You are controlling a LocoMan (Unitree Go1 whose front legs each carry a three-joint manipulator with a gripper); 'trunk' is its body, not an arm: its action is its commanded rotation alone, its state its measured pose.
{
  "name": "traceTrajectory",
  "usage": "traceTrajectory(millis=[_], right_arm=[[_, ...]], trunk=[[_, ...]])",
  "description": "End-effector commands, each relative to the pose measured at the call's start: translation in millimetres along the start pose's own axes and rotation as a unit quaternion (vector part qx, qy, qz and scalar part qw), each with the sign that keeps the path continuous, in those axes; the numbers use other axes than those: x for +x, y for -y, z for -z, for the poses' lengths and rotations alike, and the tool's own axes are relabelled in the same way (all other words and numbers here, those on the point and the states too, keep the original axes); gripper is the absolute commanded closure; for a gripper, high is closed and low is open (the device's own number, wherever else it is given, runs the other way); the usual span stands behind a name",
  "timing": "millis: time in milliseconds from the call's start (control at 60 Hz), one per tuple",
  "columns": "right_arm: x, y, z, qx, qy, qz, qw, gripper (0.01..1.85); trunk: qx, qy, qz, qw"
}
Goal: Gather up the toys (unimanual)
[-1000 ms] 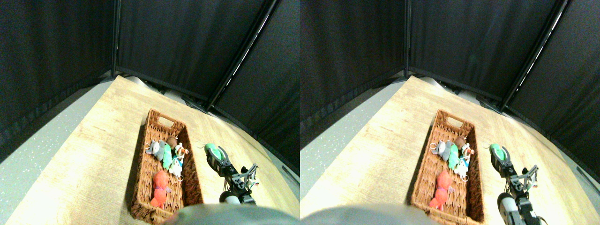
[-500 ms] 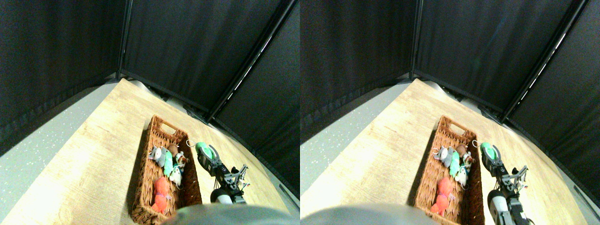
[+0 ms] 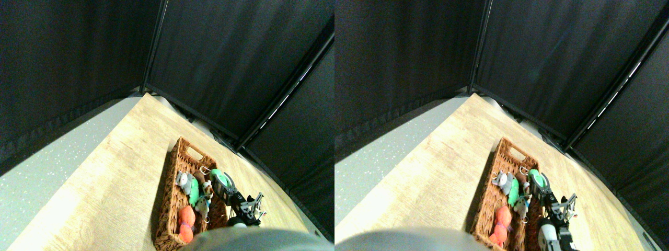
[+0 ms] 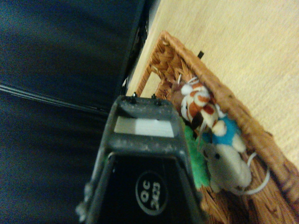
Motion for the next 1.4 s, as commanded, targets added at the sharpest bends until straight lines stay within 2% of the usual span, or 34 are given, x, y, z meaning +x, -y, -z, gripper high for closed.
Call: traceTrajectory(millis=[17,33,50,133,150,217,317,417,533,600,717,767,817,867,1017,1067,1117,1217,1400], right_arm=[[0.7,-6.4,2.0,-0.013,0.001,-0.01,1.0,1.8],[0.5,-6.6,1.9,-0.023,0.002,-0.008,1.0,1.72],[0.5,-6.6,1.9,-0.023,0.002,-0.008,1.0,1.72],[-2.5,-7.9,0.6,-0.027,0.001,0.002,1.0,1.28],[-2.5,-7.9,0.6,-0.027,0.001,0.002,1.0,1.28],[-4.2,-7.4,-1.5,-0.029,0.013,0.01,0.999,0.96],[-6.1,-6.8,-5.7,-0.059,0.029,0.011,0.998,0.76],[-9.0,-5.9,-13.6,-0.061,0.049,0.007,0.997,0.69],[-12.6,-4.2,-27.5,-0.062,0.068,0.004,0.996,0.72],[-17.1,-2.3,-43.5,-0.06,0.093,-0.006,0.994,0.85],[-26.4,1.8,-70.5,-0.044,0.138,-0.01,0.989,0.92],[-30.9,2.6,-78.2,-0.035,0.158,0.0,0.987,0.96],[-37.8,4.1,-89.8,-0.037,0.18,-0.003,0.983,0.97],[-43.0,4.5,-96.5,-0.038,0.192,-0.003,0.981,0.96],[-66.6,5.2,-113.3,-0.031,0.265,-0.002,0.964,0.98],[-70.6,7.4,-117.6,-0.032,0.268,-0.003,0.963,0.93],[-76.2,11.2,-121.4,-0.031,0.278,-0.004,0.96,0.91],[-82.2,21.6,-125.4,-0.025,0.288,-0.004,0.957,0.92],[-90.4,44.5,-118.7,0.02,0.289,-0.006,0.957,0.94]], trunk=[[-0.02,-0.0066,-0.01,0.9997],[-0.02,-0.0066,-0.01,0.9997],[-0.019,-0.008,-0.011,0.9997],[-0.019,-0.008,-0.011,0.9997],[-0.017,-0.0083,-0.011,0.9998],[-0.015,-0.0098,-0.01,0.9998],[-0.01,-0.0102,-0.006,0.9999],[-0.003,-0.0099,-0.002,0.9999],[0.007,-0.0109,0.006,0.9999],[0.014,-0.015,0.013,0.9997],[0.029,-0.0181,0.026,0.9991],[0.036,-0.0182,0.032,0.9987],[0.043,-0.022,0.04,0.998],[0.051,-0.0248,0.05,0.9971],[0.068,-0.0302,0.067,0.9949],[0.074,-0.0381,0.072,0.9939],[0.077,-0.0377,0.074,0.9936],[0.083,-0.0427,0.076,0.9927],[0.087,-0.0459,0.073,0.9925]])
